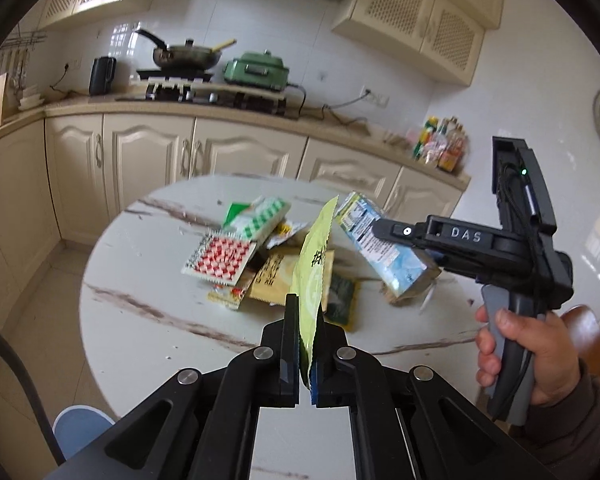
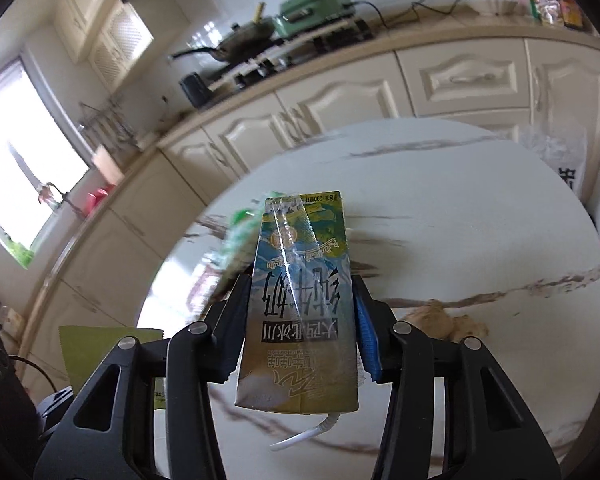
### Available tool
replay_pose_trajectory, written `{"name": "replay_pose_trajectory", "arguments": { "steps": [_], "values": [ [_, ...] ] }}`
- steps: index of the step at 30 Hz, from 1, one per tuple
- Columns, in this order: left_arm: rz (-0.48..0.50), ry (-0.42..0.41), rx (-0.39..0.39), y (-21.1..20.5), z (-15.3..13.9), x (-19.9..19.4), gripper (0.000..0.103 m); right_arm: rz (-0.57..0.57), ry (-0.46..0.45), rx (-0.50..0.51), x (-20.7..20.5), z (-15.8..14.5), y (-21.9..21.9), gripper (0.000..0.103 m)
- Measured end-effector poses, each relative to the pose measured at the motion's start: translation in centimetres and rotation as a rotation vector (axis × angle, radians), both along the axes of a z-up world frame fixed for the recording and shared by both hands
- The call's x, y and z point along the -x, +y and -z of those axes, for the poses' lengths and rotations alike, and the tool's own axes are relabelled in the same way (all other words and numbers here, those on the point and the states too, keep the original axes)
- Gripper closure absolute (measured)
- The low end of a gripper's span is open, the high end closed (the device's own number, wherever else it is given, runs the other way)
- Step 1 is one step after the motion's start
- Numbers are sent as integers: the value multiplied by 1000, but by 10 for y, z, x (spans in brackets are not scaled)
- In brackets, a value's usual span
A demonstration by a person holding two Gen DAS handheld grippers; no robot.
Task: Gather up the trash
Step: 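Carry carton and wrapper over the blue bin and open both grippers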
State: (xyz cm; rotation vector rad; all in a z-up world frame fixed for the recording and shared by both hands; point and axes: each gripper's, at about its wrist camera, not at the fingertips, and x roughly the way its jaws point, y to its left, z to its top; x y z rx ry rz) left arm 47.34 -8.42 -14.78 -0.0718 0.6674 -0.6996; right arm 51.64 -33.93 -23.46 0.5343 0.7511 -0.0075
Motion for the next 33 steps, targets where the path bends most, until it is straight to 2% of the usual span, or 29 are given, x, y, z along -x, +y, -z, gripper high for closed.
{"name": "replay_pose_trajectory", "arguments": {
  "steps": [4, 9, 13, 17, 20, 23, 28, 33],
  "values": [
    [-38, -44, 23, 30, -20, 20, 103, -45, -60, 6, 11, -27, 21, 58],
    [-124, -86, 49, 89, -39, 47, 103, -172, -125, 31, 15, -60, 81, 58],
    [-232, -100, 42, 149, -43, 68, 103, -308, -156, 25, 7, -72, 149, 57],
    [-370, -63, 15, 222, -32, 83, 103, -460, -149, 25, -9, -66, 232, 57],
    [-456, -1, 1, 270, -12, 86, 103, -564, -118, 24, -25, -46, 294, 57],
    [-551, 89, -34, 310, 19, 83, 103, -646, -54, 16, -45, -10, 353, 57],
    [-637, 258, -26, 364, 76, 61, 103, -738, 105, 26, -85, 75, 424, 57],
    [-663, 394, -27, 396, 126, 32, 103, -789, 253, 50, -119, 163, 474, 57]
  ]
}}
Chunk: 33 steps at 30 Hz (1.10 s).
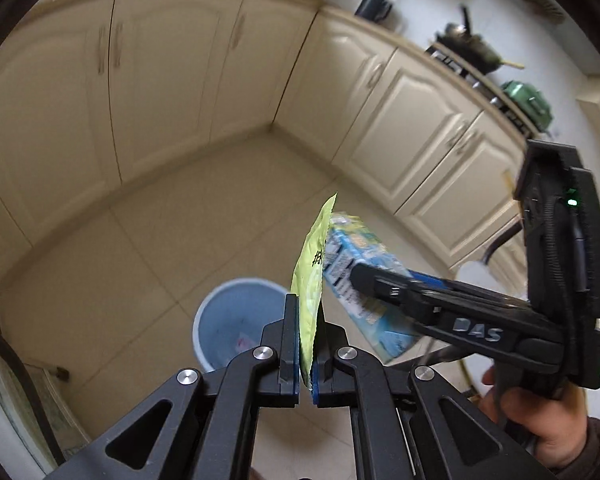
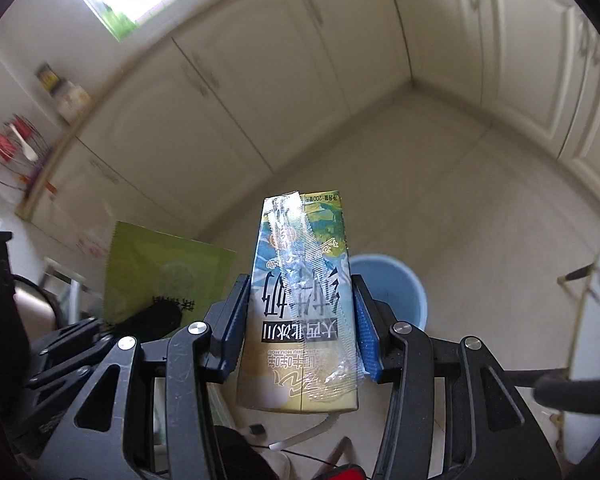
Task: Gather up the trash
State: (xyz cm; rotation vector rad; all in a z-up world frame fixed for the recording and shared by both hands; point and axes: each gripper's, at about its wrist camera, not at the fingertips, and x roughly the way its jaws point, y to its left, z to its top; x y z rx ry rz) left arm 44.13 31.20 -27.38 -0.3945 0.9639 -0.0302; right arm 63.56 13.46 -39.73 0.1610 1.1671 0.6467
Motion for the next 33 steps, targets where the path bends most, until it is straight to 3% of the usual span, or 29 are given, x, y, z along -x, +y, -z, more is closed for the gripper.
{"name": "replay_pose_trajectory", "arguments": {
  "steps": [6, 11, 12, 15, 18, 20, 21, 23, 24, 28, 33],
  "values": [
    [10, 84, 30, 23, 33, -50, 103, -19, 67, 46, -34, 73, 25, 54],
    [32, 147, 38, 24, 76, -96, 102, 3, 88, 72, -50, 99, 24, 38],
    [35, 158, 37, 23, 85, -105, 102, 14, 76, 81, -51, 99, 21, 38],
    [51, 185, 26, 15, 101, -127, 102, 70, 34, 145, -52, 94, 6, 21],
    [61, 211, 26, 7, 115, -148, 101, 106, -33, 196, -52, 82, -5, 20],
    [47, 235, 5, 6, 127, -162, 96, 120, -67, 222, -52, 75, -9, 13],
    [38, 247, 0, 5, 129, -165, 90, 126, -77, 227, -52, 73, -12, 11],
    [21, 280, -3, 3, 134, -176, 66, 140, -94, 254, -45, 63, -10, 11],
    [10, 301, -18, 4, 138, -178, 49, 142, -97, 249, -44, 61, -10, 11],
    [-17, 270, -26, -2, 120, -180, 47, 155, -101, 239, -38, 51, -12, 10],
    [-92, 204, -104, 6, 72, -151, 47, 157, -125, 209, -22, 25, -21, 10]
  ]
}}
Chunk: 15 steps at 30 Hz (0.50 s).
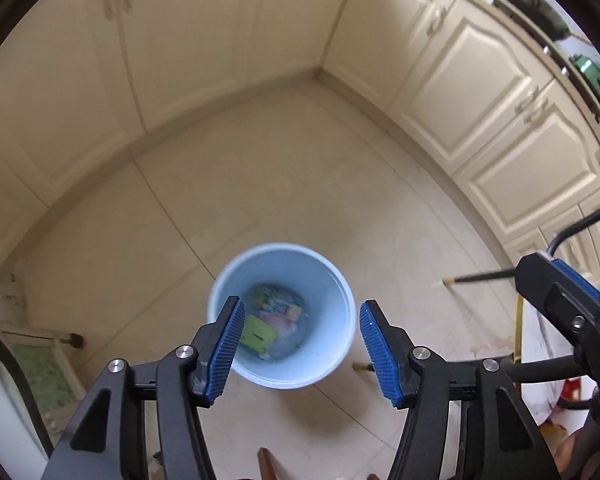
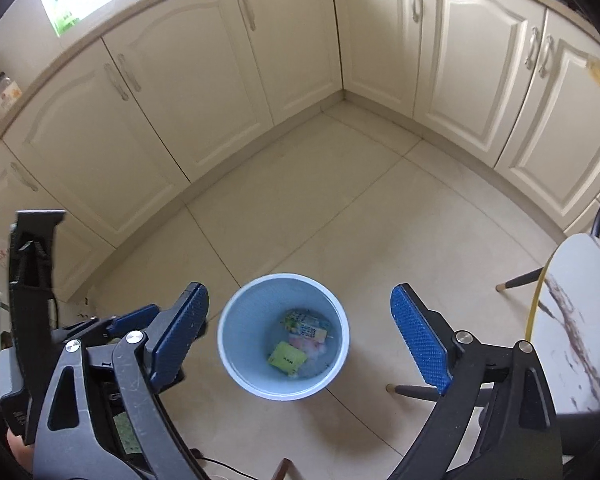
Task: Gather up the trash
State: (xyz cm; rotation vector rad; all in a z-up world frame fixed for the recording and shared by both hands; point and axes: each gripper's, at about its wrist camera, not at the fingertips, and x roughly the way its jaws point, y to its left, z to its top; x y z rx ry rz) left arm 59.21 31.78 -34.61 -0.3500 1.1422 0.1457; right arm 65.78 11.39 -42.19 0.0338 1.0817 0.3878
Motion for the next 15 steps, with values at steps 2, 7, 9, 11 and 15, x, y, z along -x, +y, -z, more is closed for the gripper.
{"name": "replay_pose_trajectory", "arguments": {
  "steps": [2, 7, 9, 11, 15],
  "values": [
    [-29, -53, -47, 4, -28, 16, 46, -9, -28, -15, 10, -18, -3, 10],
    [-72, -194, -126, -3, -100, 49, 42, -31, -104, -50, 38, -66, -7, 10],
    [-80, -277, -156, -18, -134, 66, 38, -38, -148, -61, 53, -90, -10, 10],
    [-75, -359, -183, -35, -168, 84, 32, -40, -200, -60, 71, -116, -14, 8],
    [-62, -503, -230, -74, -222, 120, 22, -26, -321, -66, 116, -176, -36, 2]
  ]
}}
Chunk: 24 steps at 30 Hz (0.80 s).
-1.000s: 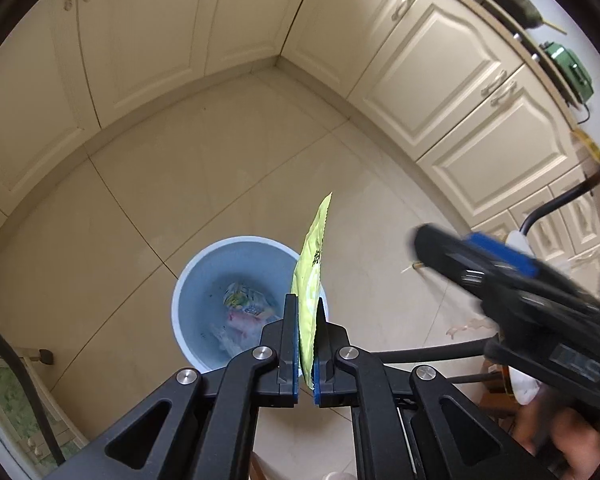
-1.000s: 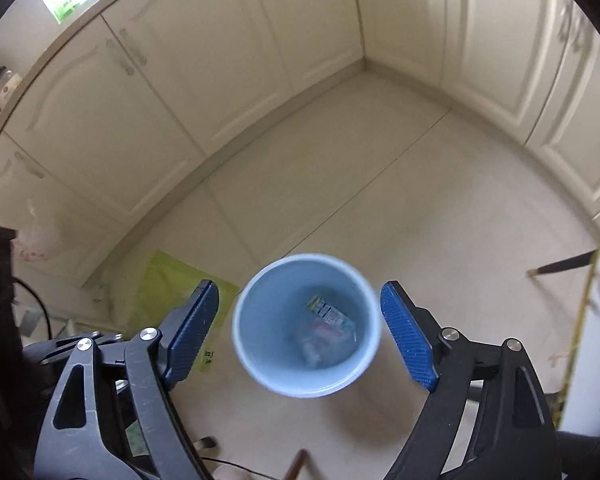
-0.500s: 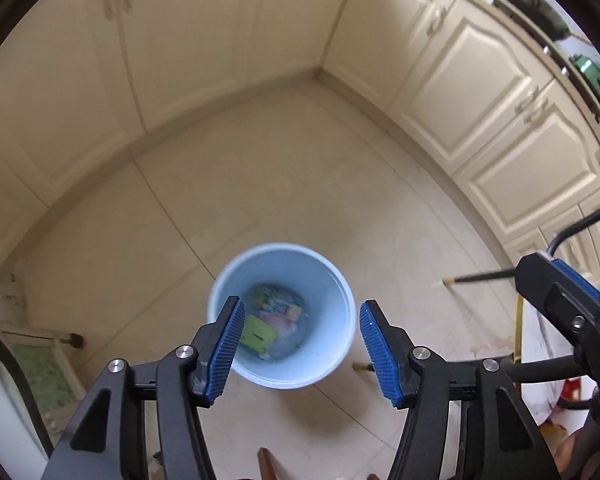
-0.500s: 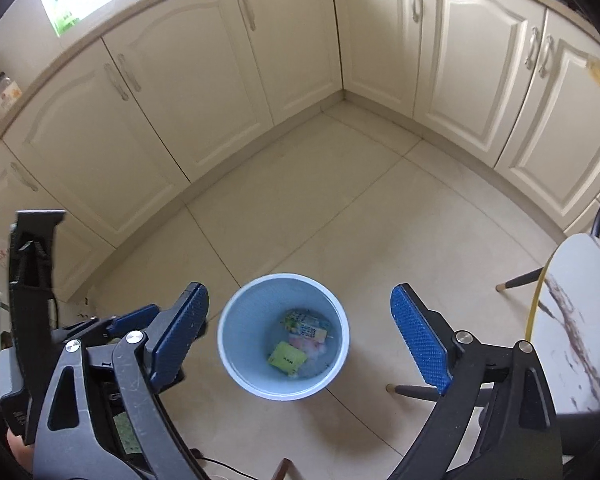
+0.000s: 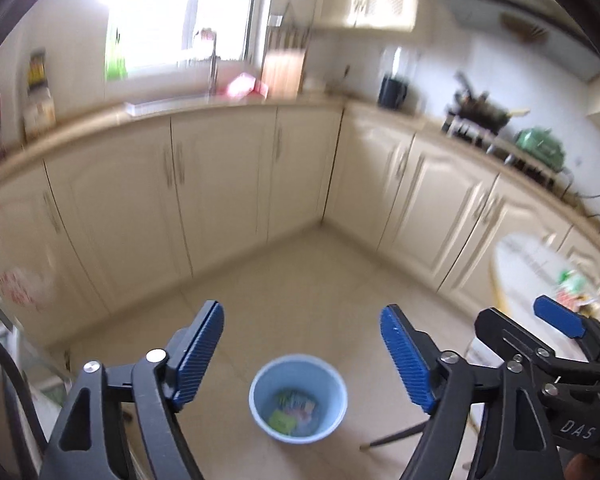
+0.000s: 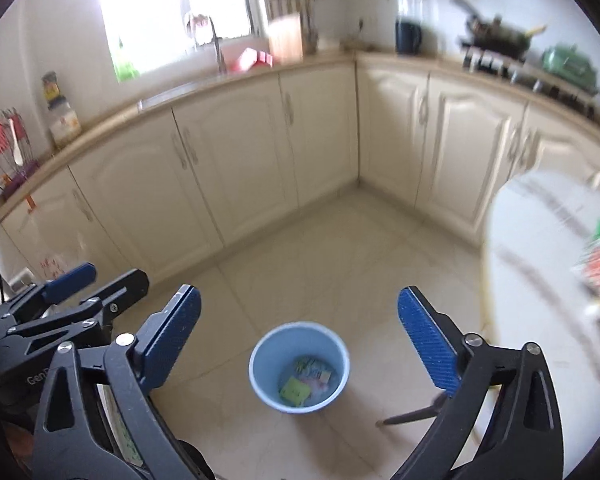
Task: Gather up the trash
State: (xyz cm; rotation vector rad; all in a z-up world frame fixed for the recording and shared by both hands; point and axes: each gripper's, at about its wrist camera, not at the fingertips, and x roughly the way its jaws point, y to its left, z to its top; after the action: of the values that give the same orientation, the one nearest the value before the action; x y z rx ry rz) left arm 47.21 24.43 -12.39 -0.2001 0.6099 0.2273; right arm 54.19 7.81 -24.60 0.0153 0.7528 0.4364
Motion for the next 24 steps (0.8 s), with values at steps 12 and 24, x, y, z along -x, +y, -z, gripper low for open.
{"name": "replay_pose_trajectory", "arguments": {
  "steps": [12, 24],
  "values": [
    [90, -363, -173, -170, -90, 109, 6, 193, -371, 41, 155, -164, -101, 0],
    [162, -567, -210, -218, -56, 248, 1, 359, -547, 41, 266, -237, -172, 0]
  ]
}}
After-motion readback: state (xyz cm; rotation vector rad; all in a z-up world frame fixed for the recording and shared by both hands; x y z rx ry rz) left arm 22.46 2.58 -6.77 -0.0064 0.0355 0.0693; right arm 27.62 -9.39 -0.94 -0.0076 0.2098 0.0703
